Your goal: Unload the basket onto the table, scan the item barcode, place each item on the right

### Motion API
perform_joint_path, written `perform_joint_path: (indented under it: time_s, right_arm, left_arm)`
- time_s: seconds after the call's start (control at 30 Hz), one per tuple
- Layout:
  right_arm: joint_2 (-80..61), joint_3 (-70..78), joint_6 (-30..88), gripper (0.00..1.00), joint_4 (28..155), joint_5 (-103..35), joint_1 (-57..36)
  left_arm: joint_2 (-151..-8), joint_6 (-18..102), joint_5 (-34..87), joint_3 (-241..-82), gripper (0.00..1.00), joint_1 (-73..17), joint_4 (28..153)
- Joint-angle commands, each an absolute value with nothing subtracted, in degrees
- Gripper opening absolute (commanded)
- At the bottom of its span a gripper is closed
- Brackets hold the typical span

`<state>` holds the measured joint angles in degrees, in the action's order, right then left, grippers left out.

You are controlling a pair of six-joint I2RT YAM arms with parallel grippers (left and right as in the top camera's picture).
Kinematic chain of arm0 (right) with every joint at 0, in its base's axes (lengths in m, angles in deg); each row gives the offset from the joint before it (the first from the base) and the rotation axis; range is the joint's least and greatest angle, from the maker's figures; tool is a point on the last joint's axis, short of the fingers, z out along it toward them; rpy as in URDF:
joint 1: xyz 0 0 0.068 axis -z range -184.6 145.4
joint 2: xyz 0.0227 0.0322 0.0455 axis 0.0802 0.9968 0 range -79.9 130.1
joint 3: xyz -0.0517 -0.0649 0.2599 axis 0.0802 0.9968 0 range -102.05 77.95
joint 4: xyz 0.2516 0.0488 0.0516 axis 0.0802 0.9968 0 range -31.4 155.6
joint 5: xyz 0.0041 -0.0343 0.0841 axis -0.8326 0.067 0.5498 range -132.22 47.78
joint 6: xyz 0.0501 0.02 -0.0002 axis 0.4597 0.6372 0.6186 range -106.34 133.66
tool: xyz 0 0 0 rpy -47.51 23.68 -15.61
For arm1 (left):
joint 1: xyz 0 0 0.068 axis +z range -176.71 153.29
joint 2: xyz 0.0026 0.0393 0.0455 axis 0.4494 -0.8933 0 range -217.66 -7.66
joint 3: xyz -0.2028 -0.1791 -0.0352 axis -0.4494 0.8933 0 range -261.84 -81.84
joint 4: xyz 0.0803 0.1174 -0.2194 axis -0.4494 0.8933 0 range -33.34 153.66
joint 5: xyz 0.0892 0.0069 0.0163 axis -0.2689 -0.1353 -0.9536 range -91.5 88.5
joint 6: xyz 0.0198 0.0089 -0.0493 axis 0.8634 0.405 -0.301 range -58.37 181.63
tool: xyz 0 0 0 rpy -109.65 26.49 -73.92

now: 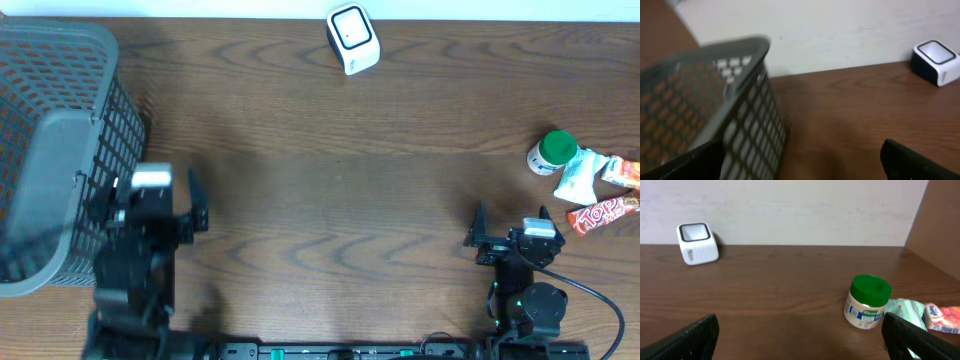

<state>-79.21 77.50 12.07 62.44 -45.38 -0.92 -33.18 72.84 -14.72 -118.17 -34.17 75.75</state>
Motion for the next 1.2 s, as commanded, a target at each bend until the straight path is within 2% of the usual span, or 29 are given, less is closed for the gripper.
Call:
perform_joint_path:
  time_s: [0.0, 0.17, 0.43, 1.17]
  right_arm:
    - [-79.6, 77.6, 11.4, 0.99, 62.7, -45.1, -0.5]
    - [-79.6, 77.6, 11.4, 0.99, 62.7, -45.1, -0.5]
    - [-79.6, 77.6, 11.4, 0.99, 62.7, -45.1, -0.5]
    - [-79.6, 77.6, 11.4, 0.99, 62.7, -45.1, -0.5]
  left_arm:
    - [-25.0, 68.4, -10.8, -110.4, 1.0, -31.6, 73.6]
    - [-16.7, 68.3, -6.8, -100.8, 1.0, -30.3, 67.5]
    - [-12.3, 68.1, -6.4, -88.2, 1.0, -30.3, 53.9]
    - [-7.7, 64.2, -6.5, -82.0, 1.0, -32.3, 60.5]
